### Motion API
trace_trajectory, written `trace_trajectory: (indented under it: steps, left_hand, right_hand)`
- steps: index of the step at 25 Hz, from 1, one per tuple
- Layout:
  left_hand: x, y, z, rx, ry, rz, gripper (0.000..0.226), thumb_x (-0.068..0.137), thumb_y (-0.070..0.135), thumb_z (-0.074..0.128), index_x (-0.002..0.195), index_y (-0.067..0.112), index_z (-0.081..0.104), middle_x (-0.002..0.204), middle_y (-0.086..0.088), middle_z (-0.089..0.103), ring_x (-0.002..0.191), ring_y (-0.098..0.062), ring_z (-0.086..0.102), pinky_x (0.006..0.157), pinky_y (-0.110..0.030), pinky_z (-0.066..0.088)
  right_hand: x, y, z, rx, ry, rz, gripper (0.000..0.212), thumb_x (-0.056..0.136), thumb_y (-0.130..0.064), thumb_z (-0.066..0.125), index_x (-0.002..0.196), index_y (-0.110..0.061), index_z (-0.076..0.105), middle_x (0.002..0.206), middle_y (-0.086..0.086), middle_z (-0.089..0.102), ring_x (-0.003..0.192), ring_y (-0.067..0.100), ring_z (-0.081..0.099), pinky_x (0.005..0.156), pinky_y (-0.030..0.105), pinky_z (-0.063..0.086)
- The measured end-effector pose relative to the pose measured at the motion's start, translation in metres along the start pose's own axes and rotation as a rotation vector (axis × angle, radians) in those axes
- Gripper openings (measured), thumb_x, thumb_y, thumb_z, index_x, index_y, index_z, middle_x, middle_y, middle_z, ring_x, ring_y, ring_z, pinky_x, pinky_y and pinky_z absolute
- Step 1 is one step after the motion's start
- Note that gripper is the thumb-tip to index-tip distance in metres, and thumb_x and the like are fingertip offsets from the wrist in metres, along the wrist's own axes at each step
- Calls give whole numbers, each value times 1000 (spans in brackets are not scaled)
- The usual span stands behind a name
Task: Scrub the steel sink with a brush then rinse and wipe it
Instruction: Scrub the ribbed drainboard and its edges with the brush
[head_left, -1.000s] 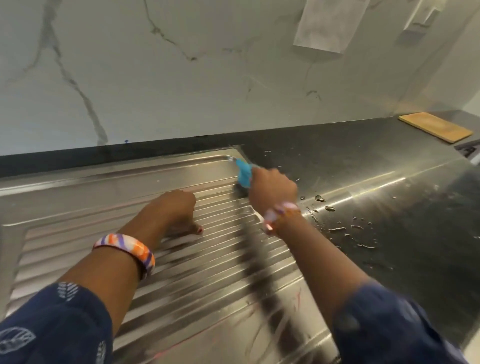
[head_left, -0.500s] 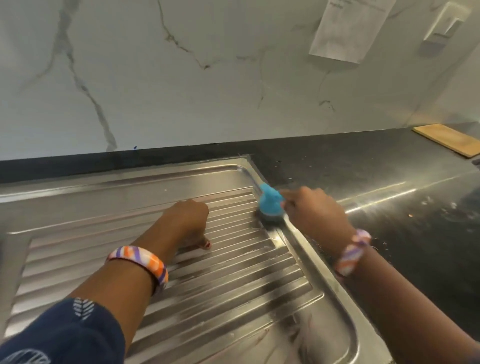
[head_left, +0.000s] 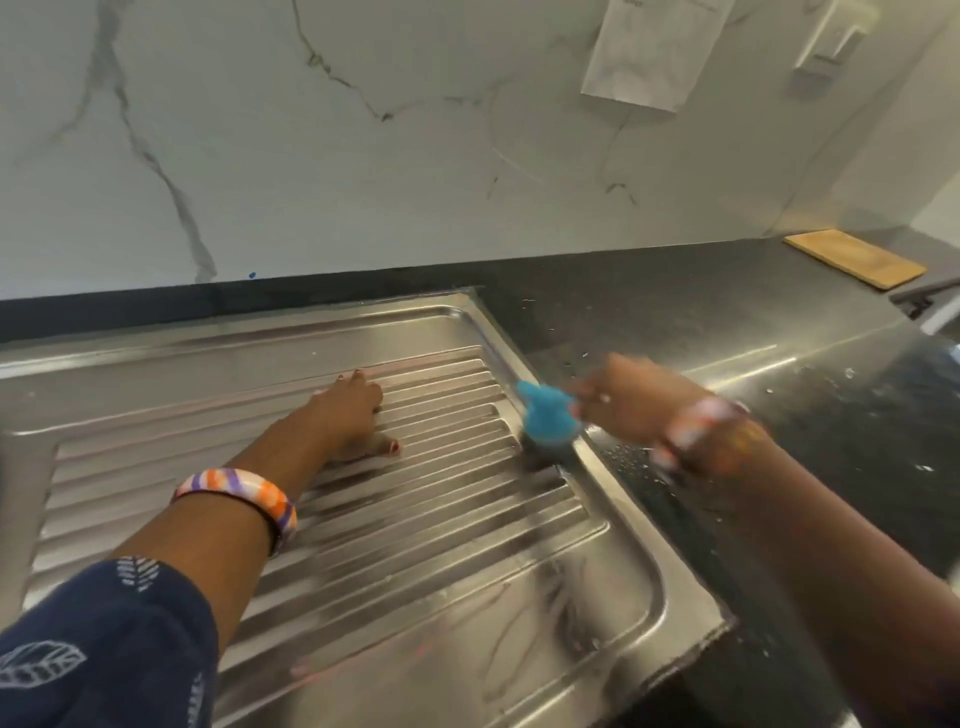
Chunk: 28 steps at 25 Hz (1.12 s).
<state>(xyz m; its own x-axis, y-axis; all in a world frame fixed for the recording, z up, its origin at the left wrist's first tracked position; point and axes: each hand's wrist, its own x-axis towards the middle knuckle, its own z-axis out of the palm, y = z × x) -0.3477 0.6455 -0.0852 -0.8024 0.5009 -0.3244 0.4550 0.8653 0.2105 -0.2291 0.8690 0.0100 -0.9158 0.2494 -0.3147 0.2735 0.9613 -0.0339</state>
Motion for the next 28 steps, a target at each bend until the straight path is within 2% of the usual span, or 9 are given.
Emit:
trace_trajectory:
  steps: [3, 6, 9, 13, 17, 19, 21, 23, 28]
  left_hand:
    - [-15, 9, 14, -47, 164, -28, 49, 91, 34, 59, 128, 6, 46, 148, -14, 32, 132, -31, 37, 105, -40, 36]
    - [-31, 27, 29, -34, 250, 7, 34, 96, 25, 48, 126, 8, 46, 147, -11, 35, 131, -30, 39, 105, -40, 37]
    - [-44, 38, 45, 2, 165, 101, 38, 98, 28, 43, 131, 9, 43, 153, -11, 25, 138, -29, 31, 110, -40, 32]
    - [-68, 26, 46, 75, 77, 100, 51, 100, 29, 38, 146, 11, 27, 158, -11, 10, 146, -27, 15, 118, -37, 19]
    - [-110, -2, 35, 85, 92, 80, 46, 100, 24, 38, 143, 8, 34, 153, -15, 26, 141, -27, 28, 114, -34, 26]
    - [-140, -25, 31, 85, 116, 48, 47, 100, 24, 37, 144, 9, 33, 153, -14, 28, 140, -27, 29, 113, -35, 28]
    - [-175, -54, 31, 70, 154, 7, 49, 101, 26, 36, 146, 10, 30, 153, -12, 27, 140, -27, 29, 113, -34, 28]
    - [-217, -89, 35, 47, 188, -42, 47, 100, 28, 38, 143, 8, 34, 151, -11, 32, 137, -27, 34, 111, -34, 31]
    - [-344, -190, 48, -11, 273, -252, 50, 97, 31, 46, 142, 10, 37, 149, -8, 36, 137, -25, 35, 110, -33, 30]
  right_hand:
    - [-76, 13, 18, -53, -72, 114, 31, 91, -38, 47, 117, -30, 62, 111, 1, 66, 102, 22, 62, 88, 32, 48]
    - [-37, -12, 20, 3, 198, 141, 32, 90, -38, 47, 116, -27, 63, 113, 7, 65, 104, 29, 62, 84, 33, 48]
    - [22, -42, 26, 87, 347, 71, 35, 93, -33, 44, 124, -23, 58, 117, 9, 63, 106, 30, 61, 86, 36, 47]
    - [1, -10, 34, 197, 279, 115, 36, 92, -31, 47, 124, -20, 60, 115, 11, 64, 103, 30, 61, 87, 33, 47]
    - [-112, 28, 58, 212, 125, 185, 33, 95, -26, 48, 126, -22, 60, 105, 12, 66, 91, 18, 58, 80, 25, 41]
    - [-154, 21, 73, 237, 151, 280, 34, 95, -30, 47, 127, -28, 58, 106, 9, 65, 93, 21, 58, 82, 28, 42]
    - [-171, -7, 86, 321, 298, 327, 34, 95, -31, 46, 128, -27, 57, 116, 10, 64, 105, 29, 59, 91, 35, 45]
    - [-178, -59, 96, 387, 406, 274, 34, 96, -27, 45, 128, -22, 57, 123, 14, 61, 113, 33, 56, 97, 39, 44]
    - [-195, -234, 115, 439, 429, -100, 35, 97, -27, 42, 130, -25, 56, 128, 11, 60, 117, 33, 54, 98, 38, 44]
